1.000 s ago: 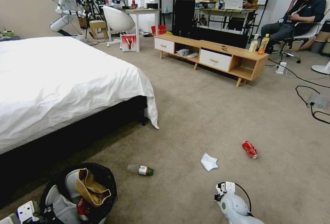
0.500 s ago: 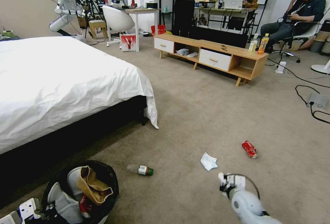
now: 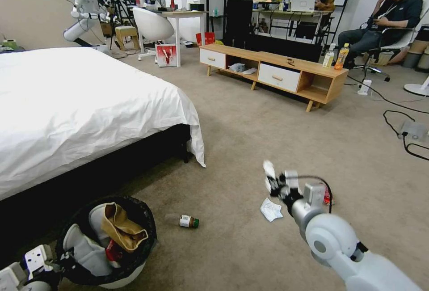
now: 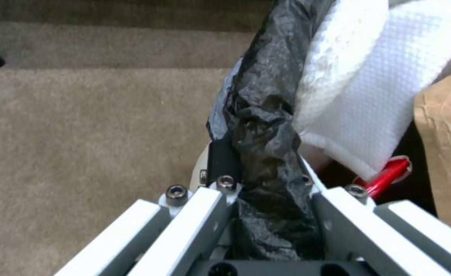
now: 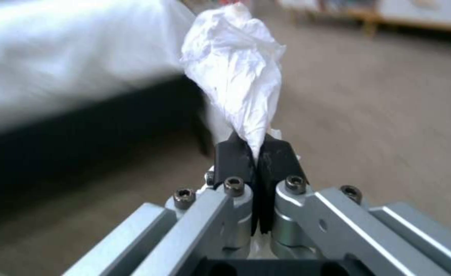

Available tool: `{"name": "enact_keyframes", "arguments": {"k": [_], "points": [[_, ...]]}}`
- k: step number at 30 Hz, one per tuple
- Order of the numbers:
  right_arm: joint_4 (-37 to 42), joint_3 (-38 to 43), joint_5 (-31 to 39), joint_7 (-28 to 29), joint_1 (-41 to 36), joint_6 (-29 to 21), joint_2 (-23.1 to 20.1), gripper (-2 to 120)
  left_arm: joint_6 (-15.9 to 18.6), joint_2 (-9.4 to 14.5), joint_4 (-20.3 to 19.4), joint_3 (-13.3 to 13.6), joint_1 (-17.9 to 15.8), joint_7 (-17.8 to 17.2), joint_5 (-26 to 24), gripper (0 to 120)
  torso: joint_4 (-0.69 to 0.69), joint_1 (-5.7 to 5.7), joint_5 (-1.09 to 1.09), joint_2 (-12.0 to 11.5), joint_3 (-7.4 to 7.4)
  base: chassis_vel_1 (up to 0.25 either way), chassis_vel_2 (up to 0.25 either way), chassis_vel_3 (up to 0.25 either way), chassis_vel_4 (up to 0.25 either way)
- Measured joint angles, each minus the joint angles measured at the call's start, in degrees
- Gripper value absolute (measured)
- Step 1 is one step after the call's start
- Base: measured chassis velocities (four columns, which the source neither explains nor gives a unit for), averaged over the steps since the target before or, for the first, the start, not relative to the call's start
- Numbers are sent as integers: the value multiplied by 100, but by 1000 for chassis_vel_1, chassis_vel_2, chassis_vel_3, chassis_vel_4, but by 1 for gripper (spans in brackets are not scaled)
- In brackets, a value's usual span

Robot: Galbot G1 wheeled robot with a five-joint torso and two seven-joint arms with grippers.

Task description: Pick up the trash bin and place the garbage on the floor into it.

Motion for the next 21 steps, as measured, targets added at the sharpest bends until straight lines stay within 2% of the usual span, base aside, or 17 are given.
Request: {"name": "enact_keyframes", "arguments": {"k": [2, 3, 5, 9, 12, 13, 16, 20, 21], "points": [[249, -240, 153, -277, 335, 326, -140, 0, 1, 53, -12, 23, -24, -27, -80, 3, -2, 0, -1, 0, 0, 0, 0, 0, 0], [249, -240, 153, -277, 335, 326, -140, 0, 1, 53, -12, 23, -24, -27, -80, 3, -2, 0, -1, 0, 0, 0, 0, 0, 0], [433, -686, 436, -562, 951, 673, -187, 0, 1, 125, -63, 72, -38, -49, -167, 3, 0, 0, -1, 0, 0, 0, 0, 0, 0], [493, -1117, 758, -665, 1487, 831, -120, 0, 1, 180, -103, 112, -45, -60, -216, 3, 1, 0, -1, 0, 0, 0, 0, 0, 0], [527, -2064, 1775, -628, 2570, 863, 223, 0, 1, 289, -134, 168, -78, -78, -271, 3, 0, 0, 0, 0, 1, 0, 0, 0, 0], [527, -2064, 1775, -628, 2570, 863, 223, 0, 1, 289, -134, 168, -78, -78, -271, 3, 0, 0, 0, 0, 1, 0, 0, 0, 0], [379, -2834, 2408, -378, 3572, 689, 638, 0, 1, 389, -135, 189, -101, -82, -316, 3, 1, 0, -1, 0, 1, 0, 0, 0, 0], [254, -3134, 2591, -294, 3929, 595, 833, 0, 1, 437, -137, 192, -102, -82, -330, 3, 1, 0, -4, 0, 0, 0, 0, 0, 0], [109, -3396, 2725, -229, 4183, 493, 1060, 0, 1, 468, -142, 191, -113, -84, -339, 3, -1, 0, -2, 0, 1, 0, 0, 0, 0]]}}
